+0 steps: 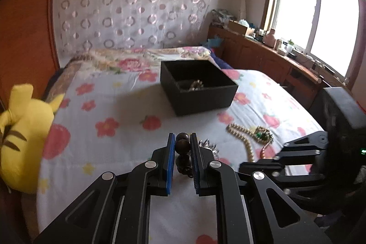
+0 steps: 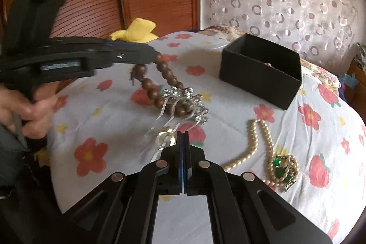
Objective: Organize jewelry
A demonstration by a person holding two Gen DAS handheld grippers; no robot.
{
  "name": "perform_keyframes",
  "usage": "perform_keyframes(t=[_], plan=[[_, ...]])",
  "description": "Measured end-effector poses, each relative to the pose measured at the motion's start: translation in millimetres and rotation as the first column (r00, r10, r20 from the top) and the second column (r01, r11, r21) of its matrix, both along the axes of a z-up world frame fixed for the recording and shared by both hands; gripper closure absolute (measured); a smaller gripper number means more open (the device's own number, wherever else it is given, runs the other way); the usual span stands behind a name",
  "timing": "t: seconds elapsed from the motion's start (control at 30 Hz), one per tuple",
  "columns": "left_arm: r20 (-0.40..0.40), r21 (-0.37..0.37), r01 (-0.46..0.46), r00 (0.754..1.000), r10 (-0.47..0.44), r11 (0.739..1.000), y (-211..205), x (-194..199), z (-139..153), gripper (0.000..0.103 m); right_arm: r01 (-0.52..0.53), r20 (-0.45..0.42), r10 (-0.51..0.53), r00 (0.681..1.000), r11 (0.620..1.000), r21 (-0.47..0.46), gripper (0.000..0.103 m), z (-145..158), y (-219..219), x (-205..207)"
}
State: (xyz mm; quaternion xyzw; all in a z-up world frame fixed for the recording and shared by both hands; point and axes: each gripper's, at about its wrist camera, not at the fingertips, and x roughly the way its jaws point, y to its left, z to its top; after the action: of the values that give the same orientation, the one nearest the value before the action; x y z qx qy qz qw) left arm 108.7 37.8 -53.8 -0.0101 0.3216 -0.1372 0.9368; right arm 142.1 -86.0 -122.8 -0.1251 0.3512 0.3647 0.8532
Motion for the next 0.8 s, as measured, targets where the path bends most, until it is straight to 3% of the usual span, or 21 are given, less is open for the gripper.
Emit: perform_keyframes(t=[0.1, 0.17, 0.23, 0.53, 0.8], plan=[[0.006, 0.002, 0.005, 1.000, -0.005, 1.000, -2.7, 1.0, 5.6, 0.091, 0.003, -0.035, -0.003, 0.999, 1.000, 0.005, 0.099, -1.1, 3.3, 17.9], [0.008, -0.015, 0.015, 1.000, -0.015, 1.000, -3.2, 1.9, 10.2, 0.091, 0.007, -0.040, -0.008, 0.999, 1.000, -0.009, 0.083, -3.9, 6.9, 27.9], [0.016, -0.027, 0.027, 1.000, -0.027, 0.999, -5.1, 2.4, 17.1, 0.091, 0.014, -0.046, -0.014, 0.999, 1.000, -0.015, 0.076, -5.7, 7.7, 33.6], [0.093, -0.037, 0.047, 0.995, -0.043, 0.998, -8.8, -3.4, 58.9, 0.091, 0.034, -0.019, -0.034, 0.999, 0.999, 0.002, 0.076, 1.3, -5.8, 27.7], [0.084, -0.022, 0.002, 0.996, -0.001, 1.000, 7.0, -5.2, 52.7, 0.091, -0.015, -0.012, 0.015, 1.000, 1.000, -0.022, 0.076, -2.0, 7.7, 7.3]])
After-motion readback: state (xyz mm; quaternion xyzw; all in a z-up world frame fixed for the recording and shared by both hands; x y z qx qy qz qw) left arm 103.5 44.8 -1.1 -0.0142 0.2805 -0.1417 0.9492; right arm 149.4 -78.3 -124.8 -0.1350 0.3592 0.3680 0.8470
